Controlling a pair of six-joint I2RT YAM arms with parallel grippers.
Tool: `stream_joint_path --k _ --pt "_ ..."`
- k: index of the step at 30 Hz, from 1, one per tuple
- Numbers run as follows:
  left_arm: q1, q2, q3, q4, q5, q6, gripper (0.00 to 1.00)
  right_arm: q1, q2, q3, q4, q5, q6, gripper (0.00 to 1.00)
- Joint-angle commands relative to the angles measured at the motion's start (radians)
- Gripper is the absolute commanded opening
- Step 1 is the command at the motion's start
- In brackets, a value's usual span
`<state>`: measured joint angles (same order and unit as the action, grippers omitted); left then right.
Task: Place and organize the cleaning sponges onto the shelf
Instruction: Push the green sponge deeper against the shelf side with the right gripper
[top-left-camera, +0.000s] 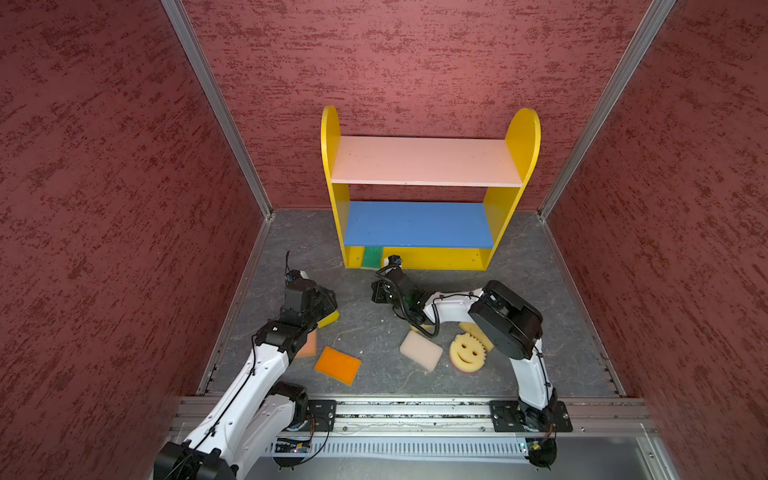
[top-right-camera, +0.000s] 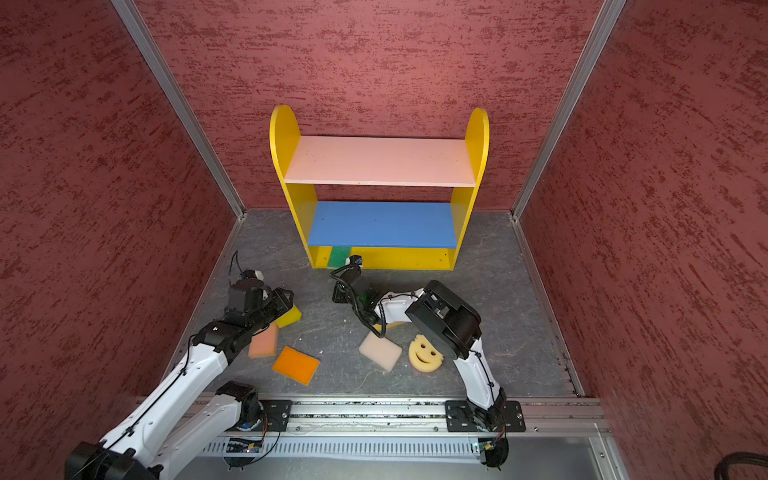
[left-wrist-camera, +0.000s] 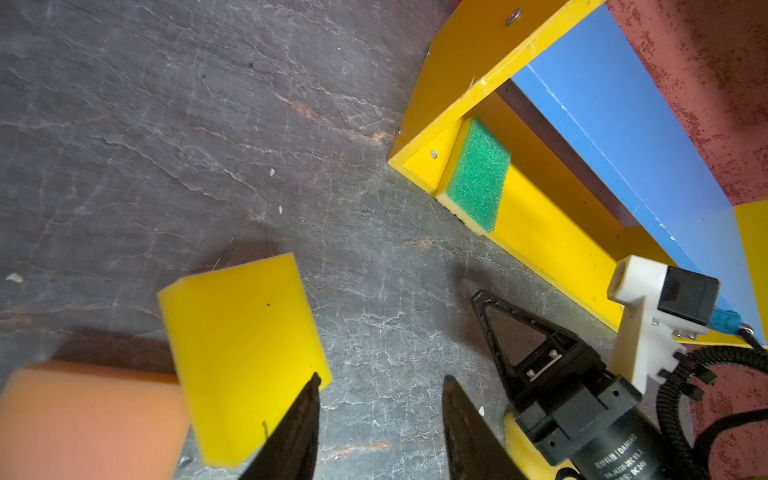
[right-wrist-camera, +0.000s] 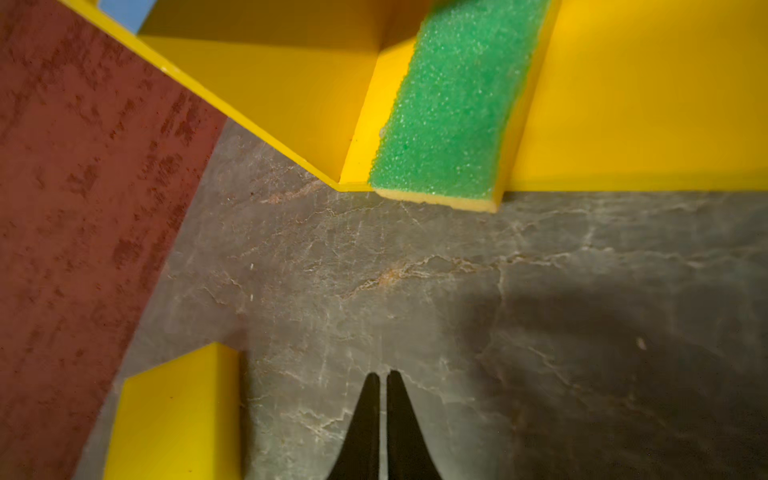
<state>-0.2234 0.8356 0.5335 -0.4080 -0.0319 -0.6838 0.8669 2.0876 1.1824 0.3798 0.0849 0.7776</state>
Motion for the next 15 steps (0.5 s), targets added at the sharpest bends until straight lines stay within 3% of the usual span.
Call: stream_joint_path --k 1,15 --pt "0.009 -0.013 -0.018 -0.016 -0.002 -0.002 0.48 -0.009 0.041 0.033 0.028 -0.021 0.058 0.00" --pt "0.039 -0.054 -0.048 -0.036 0.015 0.011 0.49 -0.049 0.204 0.167 0.128 -0.015 0.094 0.00"
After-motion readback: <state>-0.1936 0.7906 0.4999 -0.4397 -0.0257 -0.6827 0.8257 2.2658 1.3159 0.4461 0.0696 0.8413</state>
